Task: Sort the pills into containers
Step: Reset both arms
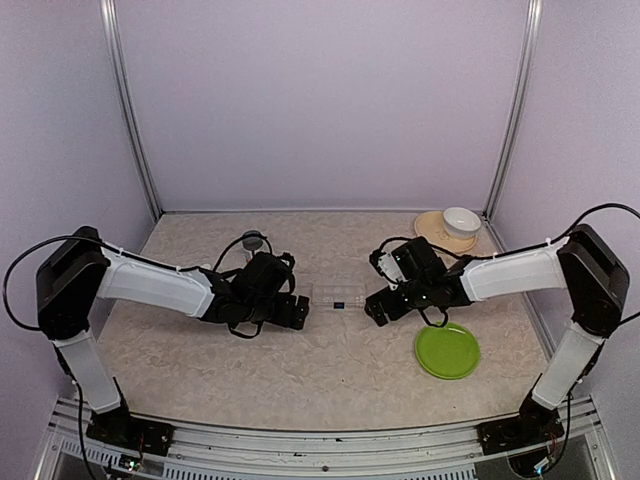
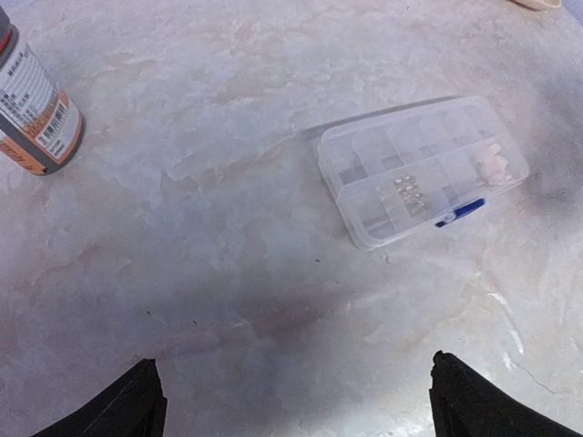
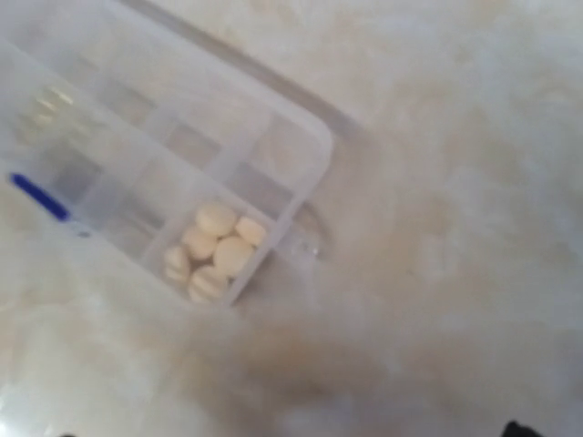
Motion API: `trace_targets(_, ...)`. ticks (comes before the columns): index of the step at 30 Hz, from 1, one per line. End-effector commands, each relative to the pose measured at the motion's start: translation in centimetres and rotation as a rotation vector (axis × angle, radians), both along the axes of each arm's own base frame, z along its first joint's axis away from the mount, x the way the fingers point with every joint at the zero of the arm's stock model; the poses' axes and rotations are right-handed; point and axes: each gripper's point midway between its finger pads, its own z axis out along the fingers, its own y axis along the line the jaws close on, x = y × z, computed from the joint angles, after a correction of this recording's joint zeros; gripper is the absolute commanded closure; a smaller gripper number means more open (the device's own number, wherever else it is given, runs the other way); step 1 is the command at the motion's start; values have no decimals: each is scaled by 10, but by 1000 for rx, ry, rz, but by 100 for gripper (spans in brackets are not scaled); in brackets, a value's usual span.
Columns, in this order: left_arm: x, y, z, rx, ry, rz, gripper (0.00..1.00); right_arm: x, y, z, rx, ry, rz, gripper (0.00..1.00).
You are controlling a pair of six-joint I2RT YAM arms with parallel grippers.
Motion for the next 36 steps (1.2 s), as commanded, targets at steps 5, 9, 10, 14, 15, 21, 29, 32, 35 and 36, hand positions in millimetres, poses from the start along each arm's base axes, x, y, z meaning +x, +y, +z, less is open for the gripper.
trace_targets(5, -8, 17, 68, -94, -109, 36, 1, -16, -24, 52, 80, -51, -29, 0)
trace_targets(9, -6, 33, 94, -113, -157, 72, 1, -16, -40, 67, 123, -67, -50, 0)
trace_targets(10, -5, 38, 99, -117, -165, 83, 1, -15, -45, 69, 137, -67, -59, 0)
trace_targets(14, 6, 68, 115, -130, -195, 142, 1, -8, -75, 76, 200, -55, -139, 0)
trace_targets(15, 10, 77, 119, -133, -202, 162, 1, -5, -84, 79, 217, -59, -170, 0)
trace_targets(21, 31, 131, 127, -162, -206, 270, 1, 5, -133, 100, 249, -125, -329, 0)
trace_targets(29, 44, 195, 139, -180, -241, 421, 1, 9, -214, 122, 293, -201, -577, 0)
trace_targets(32, 45, 215, 146, -200, -256, 478, 1, 7, -235, 130, 309, -223, -640, 0)
trace_targets(35, 46, 238, 155, -227, -272, 548, 1, 6, -248, 134, 291, -254, -676, 0)
trace_targets(36, 45, 247, 159, -239, -281, 567, 1, 5, -250, 134, 282, -263, -679, 0)
